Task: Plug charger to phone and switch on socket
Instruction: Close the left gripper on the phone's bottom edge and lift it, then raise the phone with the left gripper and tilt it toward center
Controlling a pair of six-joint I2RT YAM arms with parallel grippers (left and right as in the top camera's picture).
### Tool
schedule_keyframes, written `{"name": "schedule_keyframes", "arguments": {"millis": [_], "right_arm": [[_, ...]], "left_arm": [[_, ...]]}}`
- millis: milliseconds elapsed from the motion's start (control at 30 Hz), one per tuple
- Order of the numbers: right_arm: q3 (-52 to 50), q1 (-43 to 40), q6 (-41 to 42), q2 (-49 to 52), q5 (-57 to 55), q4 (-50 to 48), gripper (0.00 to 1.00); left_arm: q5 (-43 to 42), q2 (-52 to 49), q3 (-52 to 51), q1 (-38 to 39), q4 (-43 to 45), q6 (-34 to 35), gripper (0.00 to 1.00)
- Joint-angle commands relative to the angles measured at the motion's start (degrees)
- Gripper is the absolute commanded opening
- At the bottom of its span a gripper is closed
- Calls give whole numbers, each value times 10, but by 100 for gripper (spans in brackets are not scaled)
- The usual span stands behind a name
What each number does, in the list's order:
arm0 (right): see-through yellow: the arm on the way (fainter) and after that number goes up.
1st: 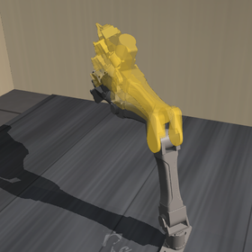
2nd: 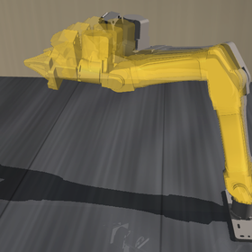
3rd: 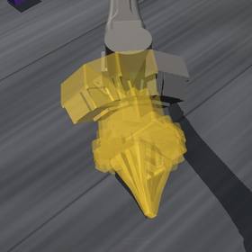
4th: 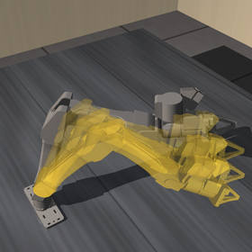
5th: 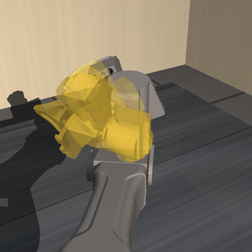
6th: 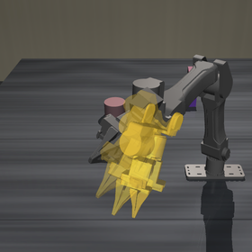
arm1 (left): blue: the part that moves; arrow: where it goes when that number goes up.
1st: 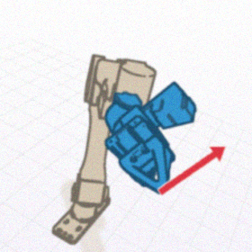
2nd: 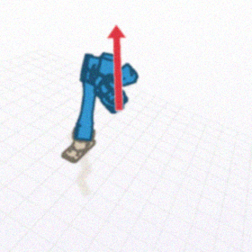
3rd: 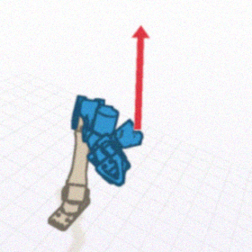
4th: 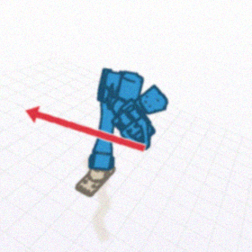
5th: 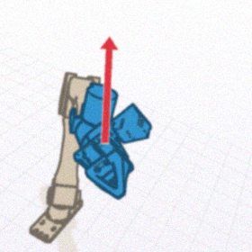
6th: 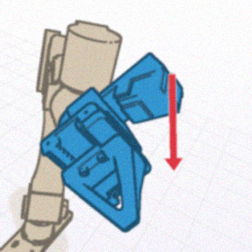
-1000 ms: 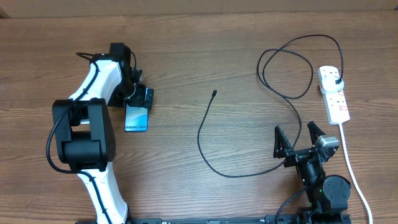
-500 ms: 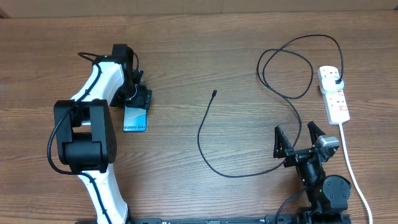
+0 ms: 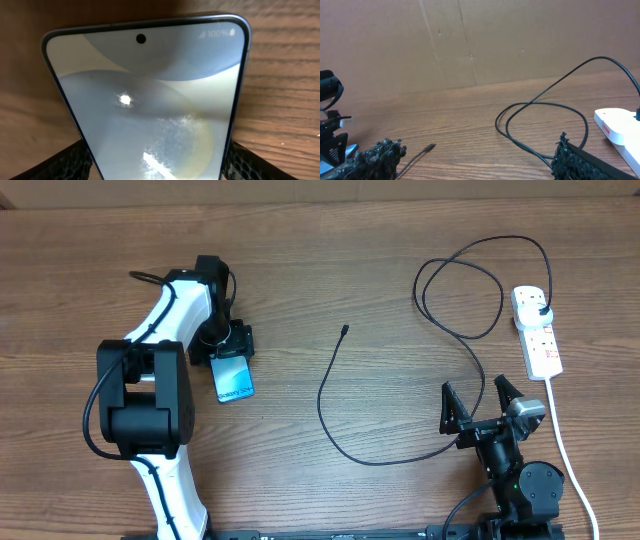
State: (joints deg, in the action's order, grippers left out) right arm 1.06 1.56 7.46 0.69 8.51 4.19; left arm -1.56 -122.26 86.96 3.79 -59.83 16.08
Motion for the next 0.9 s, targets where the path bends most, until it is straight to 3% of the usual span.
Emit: {"name": "schedule_keyframes", "arguments": {"millis": [0,167,333,867], "right_arm": [[-6,3,-2,-5,-8,-2,100],[-6,3,-2,-5,-8,-2,100],[-6,3,-2,-5,-8,-2,100],[-6,3,-2,-5,-8,-2,100]], "left_arm": [[-50,-21,-25,8,-8,101,78],[-97,-21,-25,8,-10,134,68],[-116,-21,-25,8,-10,139,80],[-99,-21,-66,22,25,137,91]]}}
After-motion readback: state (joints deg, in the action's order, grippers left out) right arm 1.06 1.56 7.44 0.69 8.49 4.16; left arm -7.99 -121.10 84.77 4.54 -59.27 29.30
